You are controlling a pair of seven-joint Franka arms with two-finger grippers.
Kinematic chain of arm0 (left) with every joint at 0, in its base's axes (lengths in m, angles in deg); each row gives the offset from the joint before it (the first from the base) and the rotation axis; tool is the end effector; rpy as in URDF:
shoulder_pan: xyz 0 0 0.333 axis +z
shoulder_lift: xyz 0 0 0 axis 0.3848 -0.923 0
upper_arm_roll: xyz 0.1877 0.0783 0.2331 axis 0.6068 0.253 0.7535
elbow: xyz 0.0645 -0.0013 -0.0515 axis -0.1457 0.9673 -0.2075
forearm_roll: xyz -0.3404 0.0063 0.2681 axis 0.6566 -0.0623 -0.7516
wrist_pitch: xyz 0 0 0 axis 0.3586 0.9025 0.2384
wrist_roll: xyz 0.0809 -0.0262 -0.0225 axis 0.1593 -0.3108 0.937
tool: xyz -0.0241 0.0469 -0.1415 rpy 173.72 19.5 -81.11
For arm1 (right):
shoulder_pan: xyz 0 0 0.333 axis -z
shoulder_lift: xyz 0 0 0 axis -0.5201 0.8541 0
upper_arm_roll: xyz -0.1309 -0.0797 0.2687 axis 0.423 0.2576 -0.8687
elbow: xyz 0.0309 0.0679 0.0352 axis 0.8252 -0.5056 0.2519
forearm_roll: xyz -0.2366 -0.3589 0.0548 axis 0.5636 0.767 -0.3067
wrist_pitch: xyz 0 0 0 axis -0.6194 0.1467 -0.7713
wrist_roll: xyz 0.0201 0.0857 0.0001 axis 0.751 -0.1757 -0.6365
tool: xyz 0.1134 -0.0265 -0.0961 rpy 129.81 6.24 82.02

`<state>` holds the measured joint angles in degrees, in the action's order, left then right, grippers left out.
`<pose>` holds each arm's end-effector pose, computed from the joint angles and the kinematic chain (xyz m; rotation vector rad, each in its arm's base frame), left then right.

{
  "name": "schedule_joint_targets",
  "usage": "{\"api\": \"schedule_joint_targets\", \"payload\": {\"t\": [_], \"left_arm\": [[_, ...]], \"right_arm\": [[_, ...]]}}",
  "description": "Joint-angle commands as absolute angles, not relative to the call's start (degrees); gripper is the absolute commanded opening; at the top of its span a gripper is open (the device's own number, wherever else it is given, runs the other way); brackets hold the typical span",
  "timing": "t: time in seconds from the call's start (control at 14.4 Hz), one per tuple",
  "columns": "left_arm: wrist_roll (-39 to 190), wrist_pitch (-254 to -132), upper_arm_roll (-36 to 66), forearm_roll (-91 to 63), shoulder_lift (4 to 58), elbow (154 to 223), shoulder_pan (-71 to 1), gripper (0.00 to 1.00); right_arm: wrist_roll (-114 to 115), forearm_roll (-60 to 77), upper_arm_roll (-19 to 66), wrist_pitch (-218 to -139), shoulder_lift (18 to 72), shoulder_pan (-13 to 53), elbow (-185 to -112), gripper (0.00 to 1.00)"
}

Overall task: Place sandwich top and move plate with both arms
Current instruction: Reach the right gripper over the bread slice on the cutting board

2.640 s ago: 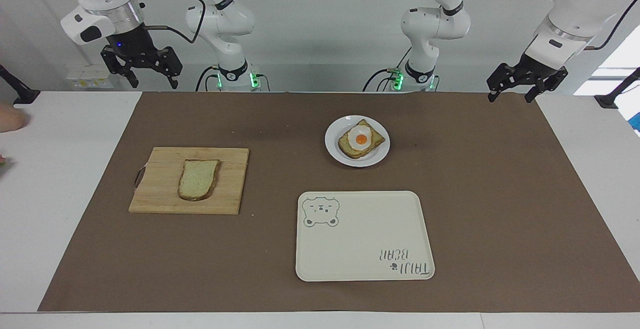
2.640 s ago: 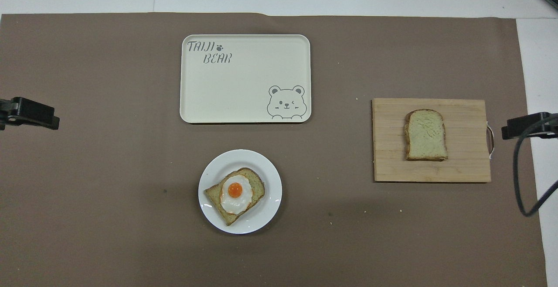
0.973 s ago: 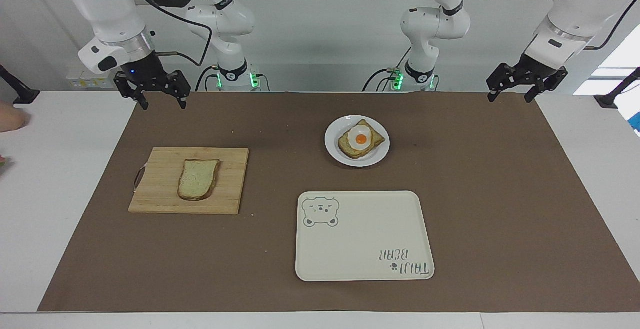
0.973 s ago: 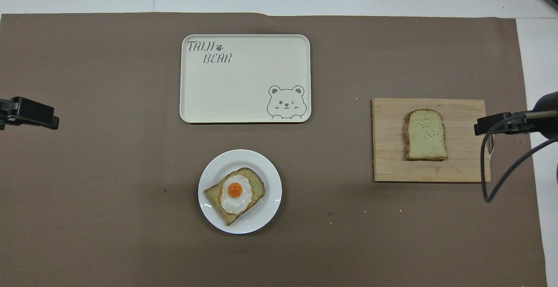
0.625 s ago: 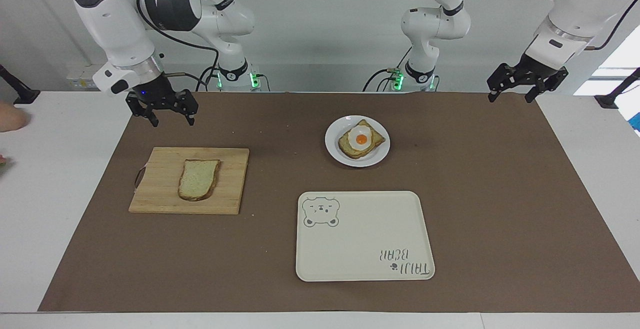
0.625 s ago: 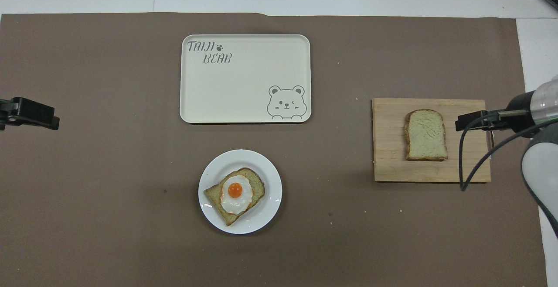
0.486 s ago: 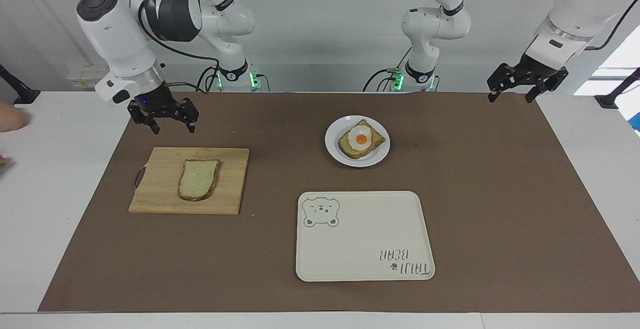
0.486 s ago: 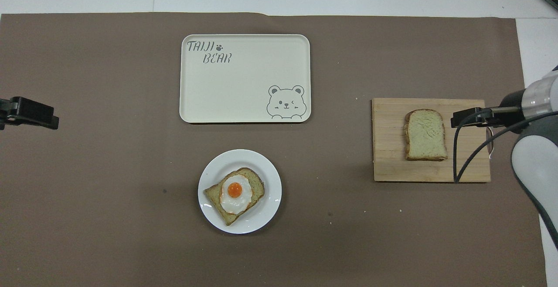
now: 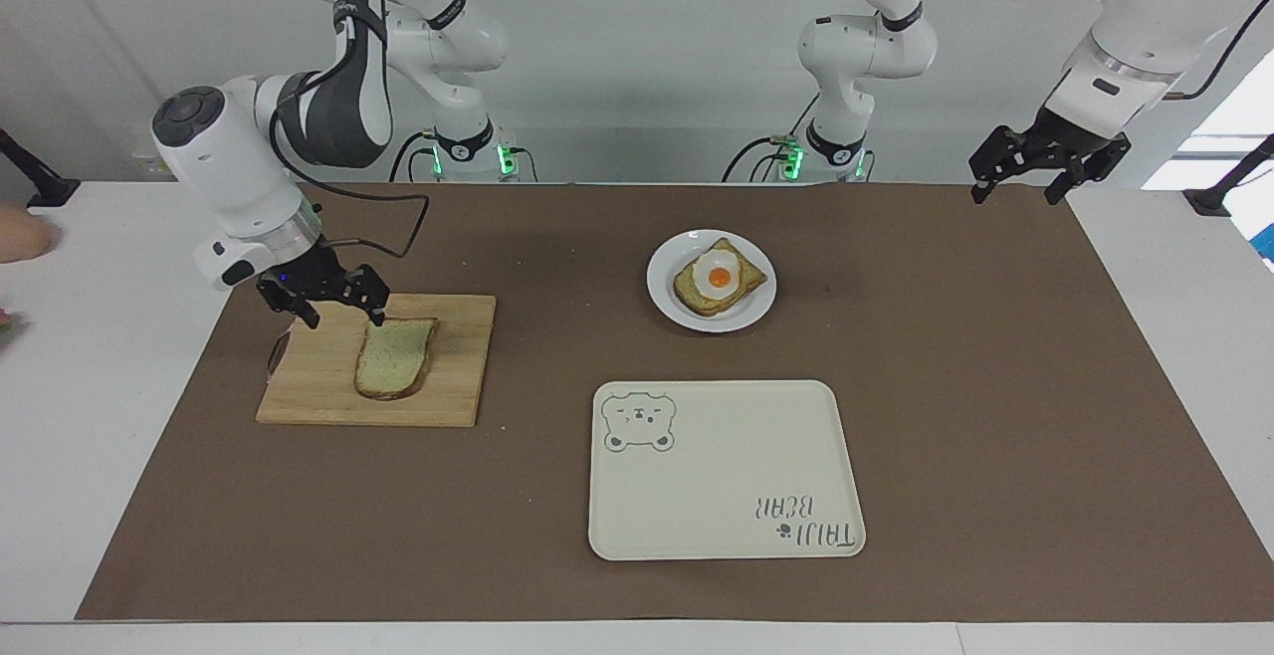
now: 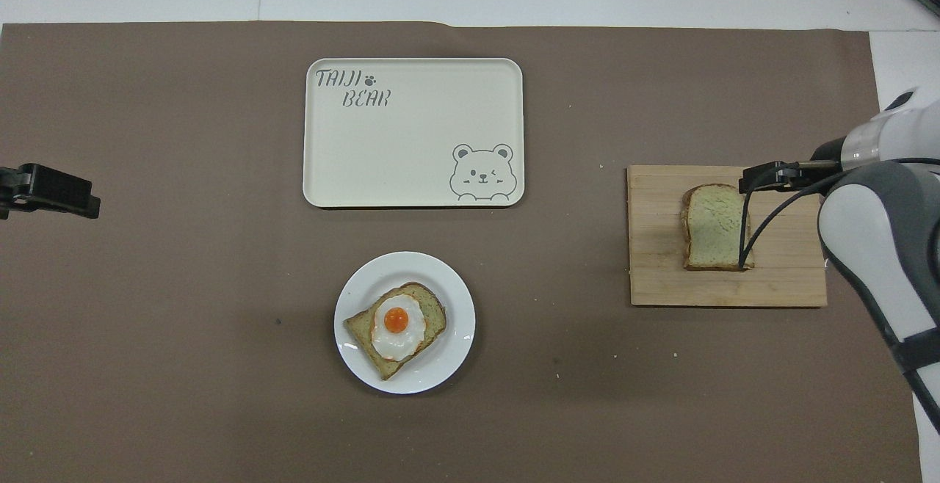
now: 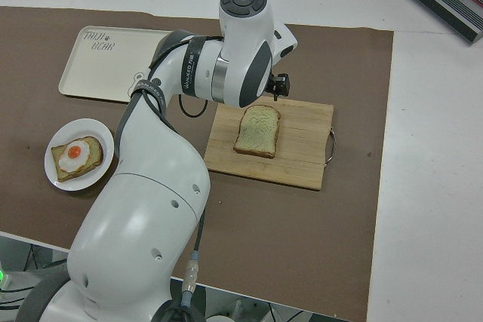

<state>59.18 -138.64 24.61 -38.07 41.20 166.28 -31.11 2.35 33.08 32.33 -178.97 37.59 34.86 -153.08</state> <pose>0.5824 -0.0269 0.5939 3.1142 -0.0928 -0.0728 0.6359 -0.0492 0.3717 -3.0600 0.0526 -0.0740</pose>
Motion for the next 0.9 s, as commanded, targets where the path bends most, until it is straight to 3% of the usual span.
{"api": "schedule_joint_targets", "payload": {"t": [0.0, 0.83], "left_arm": [[58.63, -138.2, 24.29, -38.3, 42.34, 167.22, -30.46, 1.0], [58.63, -138.29, 24.29, -38.3, 42.34, 167.22, -30.46, 1.0]], "right_arm": [[0.48, 30.7, 31.71, -183.92, 38.91, 36.0, -155.85, 1.0], [-6.72, 23.93, 31.71, -194.47, 46.03, 38.81, -160.77, 1.0]]}}
